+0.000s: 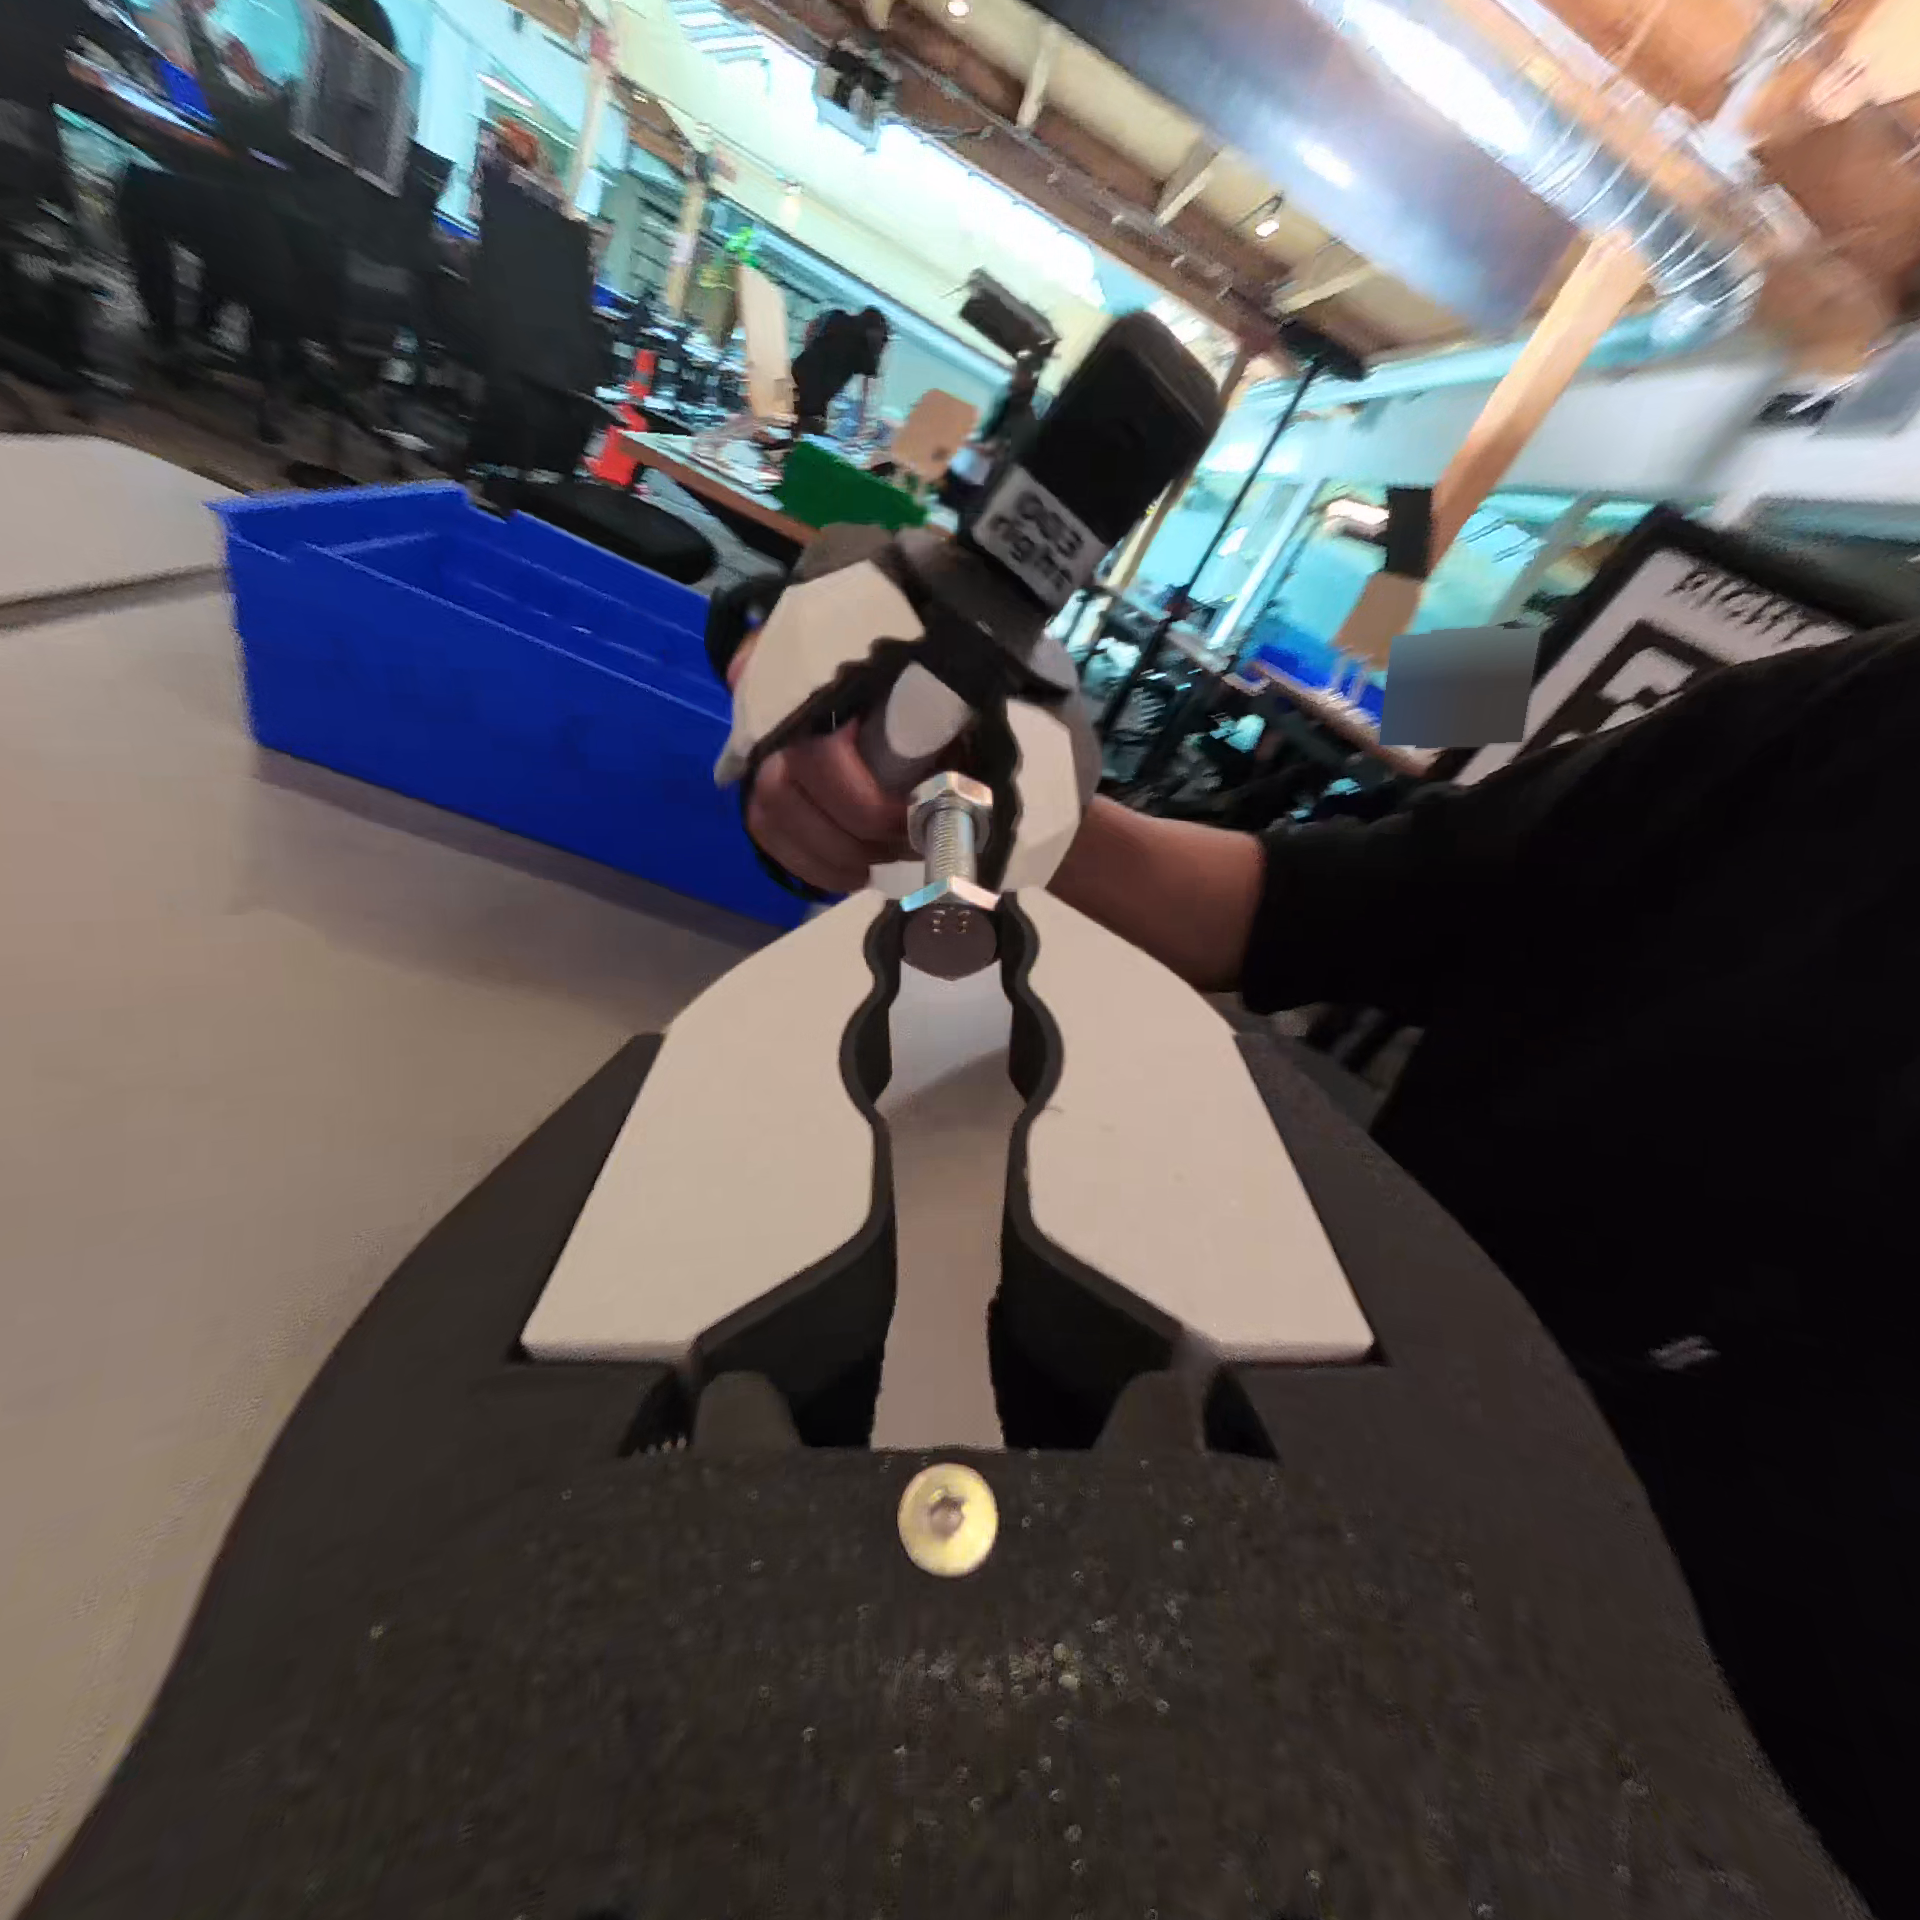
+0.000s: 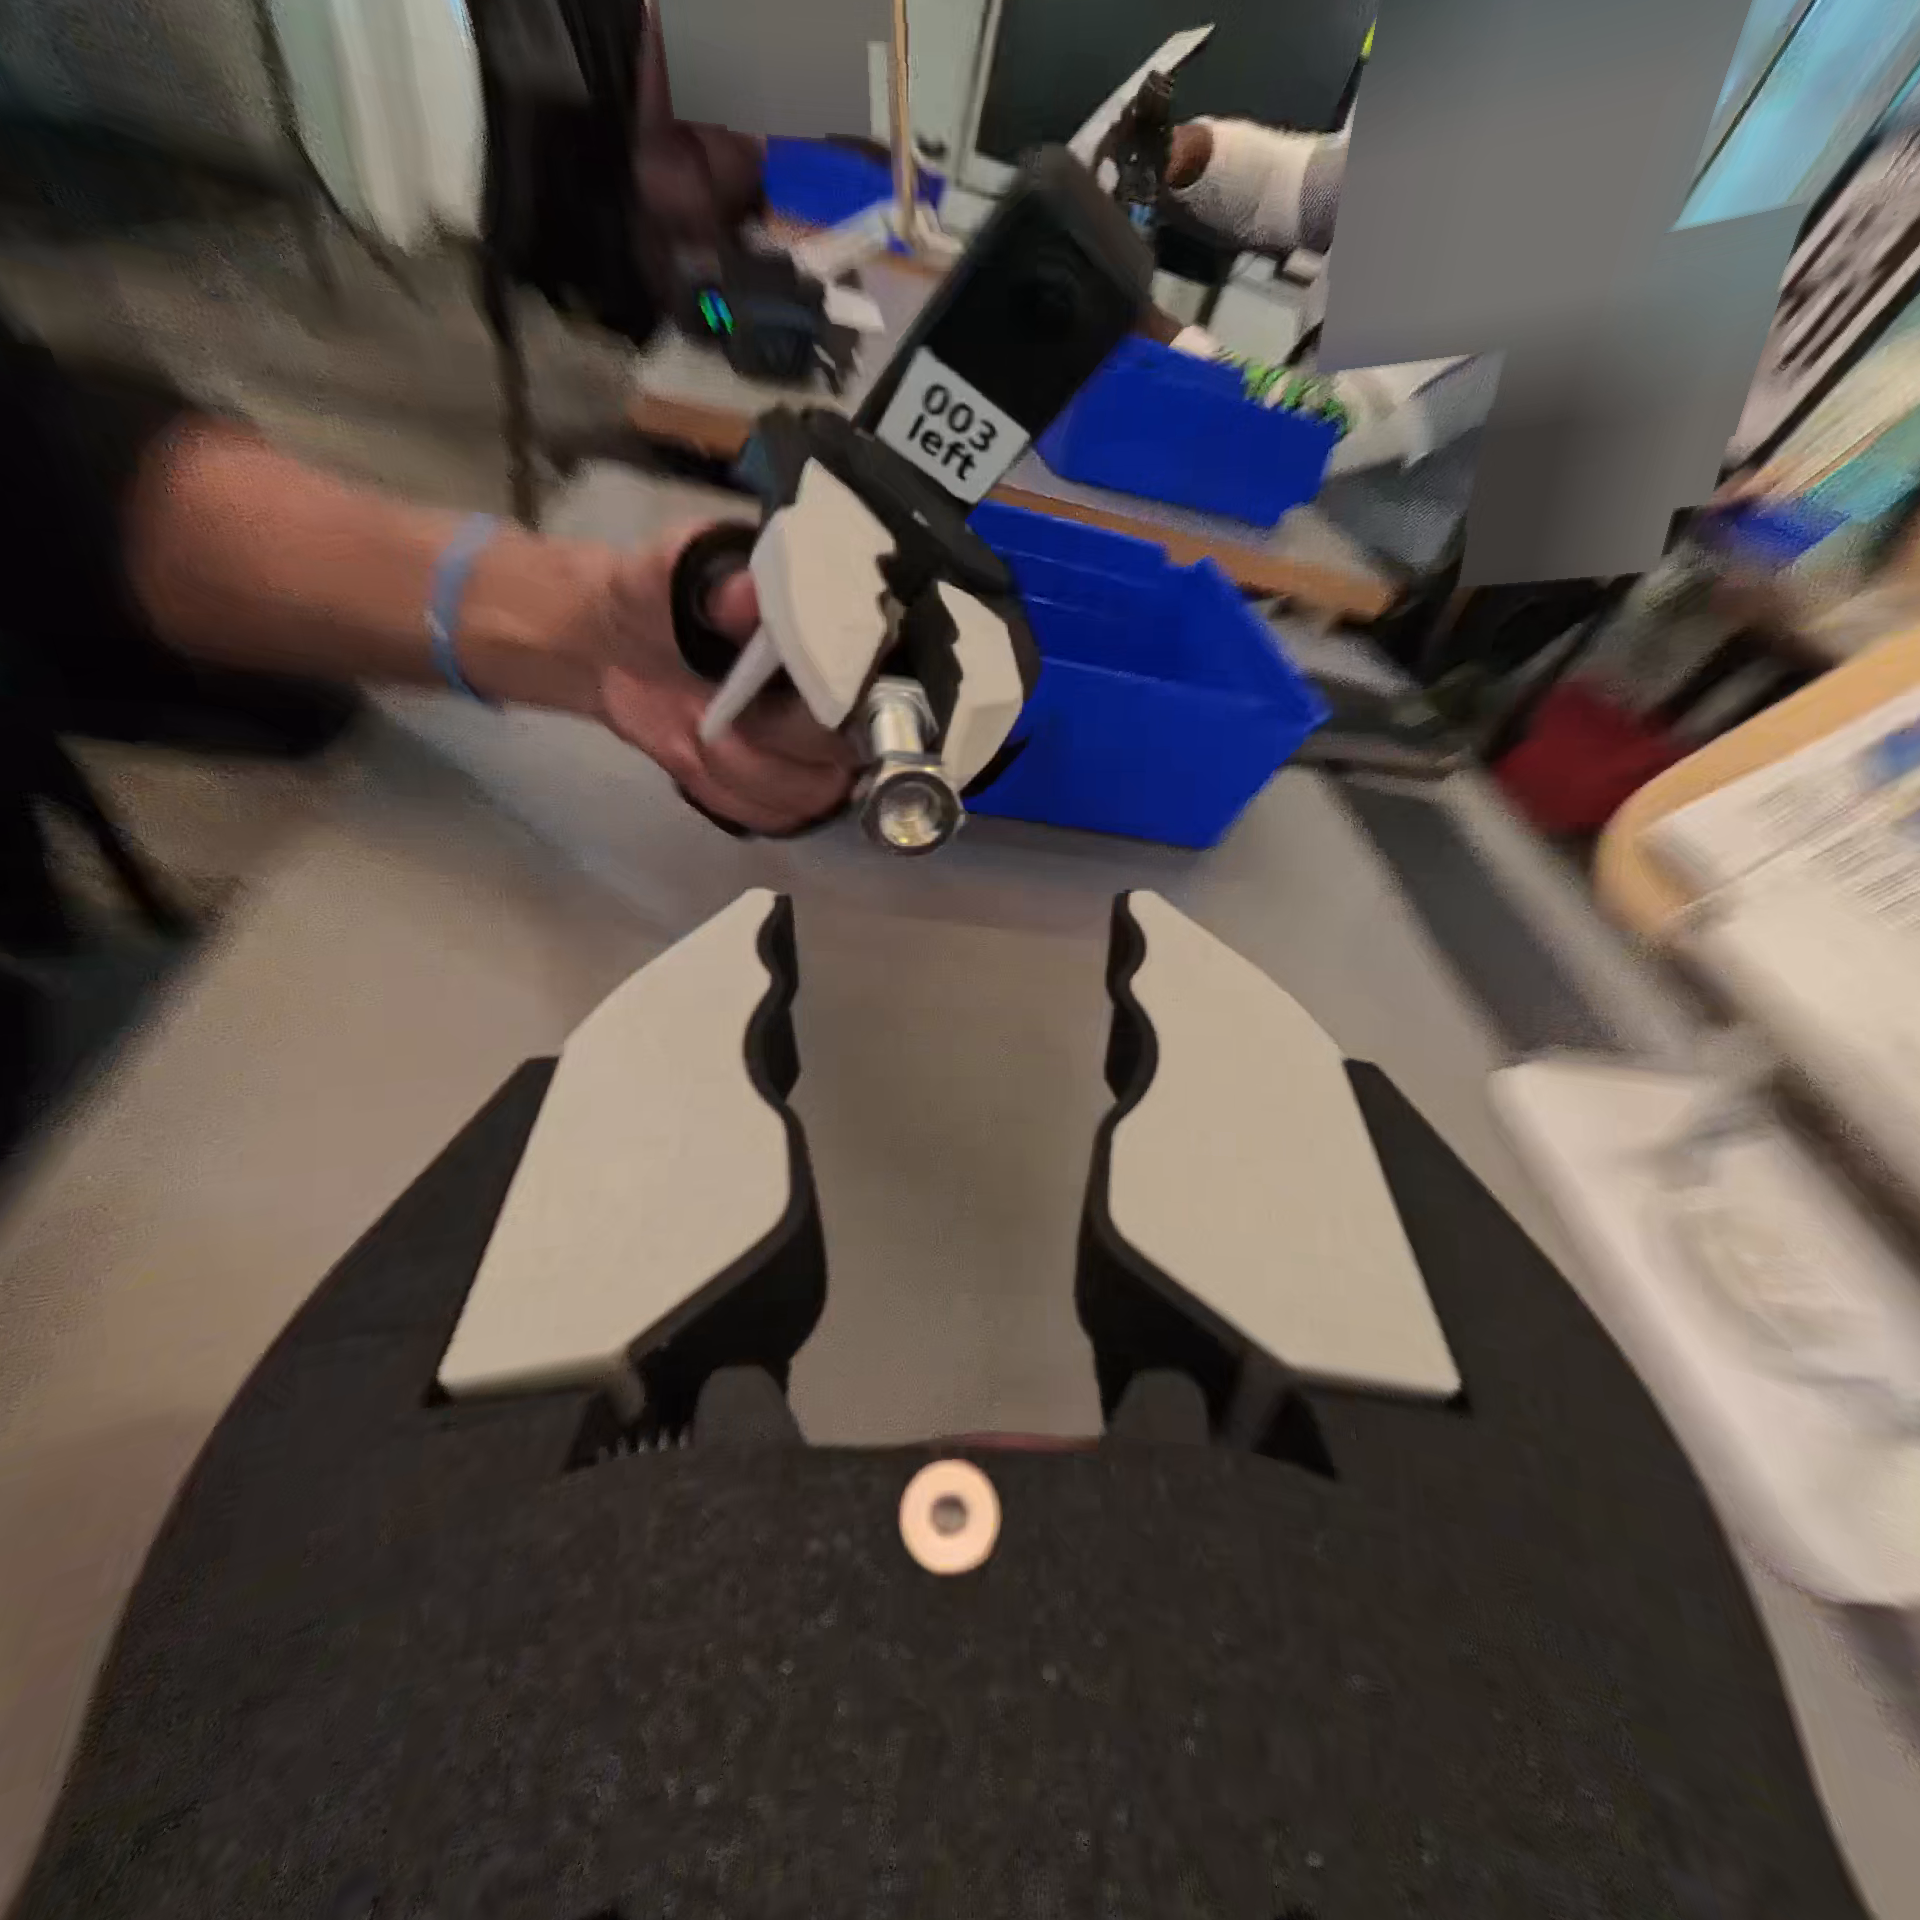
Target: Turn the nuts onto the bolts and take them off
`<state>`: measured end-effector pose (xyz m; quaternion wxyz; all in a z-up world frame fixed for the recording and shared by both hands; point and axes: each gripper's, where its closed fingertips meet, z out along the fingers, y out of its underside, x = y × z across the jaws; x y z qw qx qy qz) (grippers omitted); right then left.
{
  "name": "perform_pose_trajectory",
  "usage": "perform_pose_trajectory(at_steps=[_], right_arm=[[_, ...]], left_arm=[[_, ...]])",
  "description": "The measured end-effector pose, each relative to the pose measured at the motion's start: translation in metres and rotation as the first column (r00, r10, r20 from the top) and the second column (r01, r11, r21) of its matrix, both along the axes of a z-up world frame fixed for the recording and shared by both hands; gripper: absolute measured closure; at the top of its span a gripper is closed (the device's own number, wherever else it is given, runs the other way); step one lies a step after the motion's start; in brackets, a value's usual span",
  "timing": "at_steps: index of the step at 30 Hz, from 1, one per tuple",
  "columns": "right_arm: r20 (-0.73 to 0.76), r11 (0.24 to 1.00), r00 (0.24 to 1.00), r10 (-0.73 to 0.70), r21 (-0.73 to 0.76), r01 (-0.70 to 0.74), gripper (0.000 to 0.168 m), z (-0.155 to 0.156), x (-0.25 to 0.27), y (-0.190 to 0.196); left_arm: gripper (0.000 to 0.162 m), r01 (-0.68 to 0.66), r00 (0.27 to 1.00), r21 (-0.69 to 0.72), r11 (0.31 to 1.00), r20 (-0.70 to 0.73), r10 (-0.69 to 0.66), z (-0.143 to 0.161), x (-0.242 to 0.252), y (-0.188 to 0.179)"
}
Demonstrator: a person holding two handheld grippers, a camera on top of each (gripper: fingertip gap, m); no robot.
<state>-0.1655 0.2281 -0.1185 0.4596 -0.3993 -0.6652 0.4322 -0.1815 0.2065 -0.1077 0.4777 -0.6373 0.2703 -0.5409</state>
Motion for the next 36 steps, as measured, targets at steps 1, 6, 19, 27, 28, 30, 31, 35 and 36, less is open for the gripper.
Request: perform_pose_trajectory(at_steps=[1,6,19,27,28,30,31,35,36], right_arm=[[-0.030,0.987,0.999,-0.009,0.163,0.014,0.118,0.001,0.001,-0.004],[-0.147,0.931,0.989,0.022,0.364,0.033,0.140,0.014,0.004,-0.017],[0.045,0.999,0.998,0.042,-0.031,-0.040,0.153,-0.001,0.001,-0.022],[0.055,0.739,0.992,0.116,-0.672,-0.049,0.163,0.004,-0.004,-0.024],[0.032,0.763,0.996,0.085,-0.644,-0.045,0.155,0.009,-0.002,-0.020],[0.009,0.834,0.999,0.031,-0.552,-0.021,0.138,0.013,0.004,-0.012],[0.032,0.888,0.999,0.000,-0.460,0.015,0.132,0.007,0.006,-0.009],[0.277,0.982,0.960,0.031,-0.188,0.022,0.107,-0.050,0.019,-0.014],[0.374,0.981,0.925,0.060,-0.194,0.014,0.111,-0.070,0.025,-0.017]], left_arm=[[0.145,0.021,0.999,-0.025,0.999,0.032,-0.020,0.000,0.001,0.000],[0.145,0.125,0.988,-0.063,0.990,0.096,-0.118,-0.002,0.005,-0.009],[0.145,0.085,0.996,-0.048,0.995,-0.002,-0.086,-0.016,0.010,-0.005],[0.145,-0.032,0.995,0.051,0.998,-0.095,0.037,-0.017,0.005,0.006],[0.145,-0.037,0.996,0.047,0.998,-0.081,0.041,-0.016,0.002,0.007],[0.145,-0.043,0.998,0.033,0.999,-0.041,0.044,-0.013,-0.004,0.007],[0.145,-0.044,0.999,0.023,0.999,-0.021,0.044,-0.011,-0.007,0.008],[0.145,-0.015,0.997,-0.026,1.000,0.080,0.017,-0.004,-0.014,0.008],[0.145,-0.009,0.995,-0.042,0.999,0.099,0.013,-0.004,-0.015,0.009]])
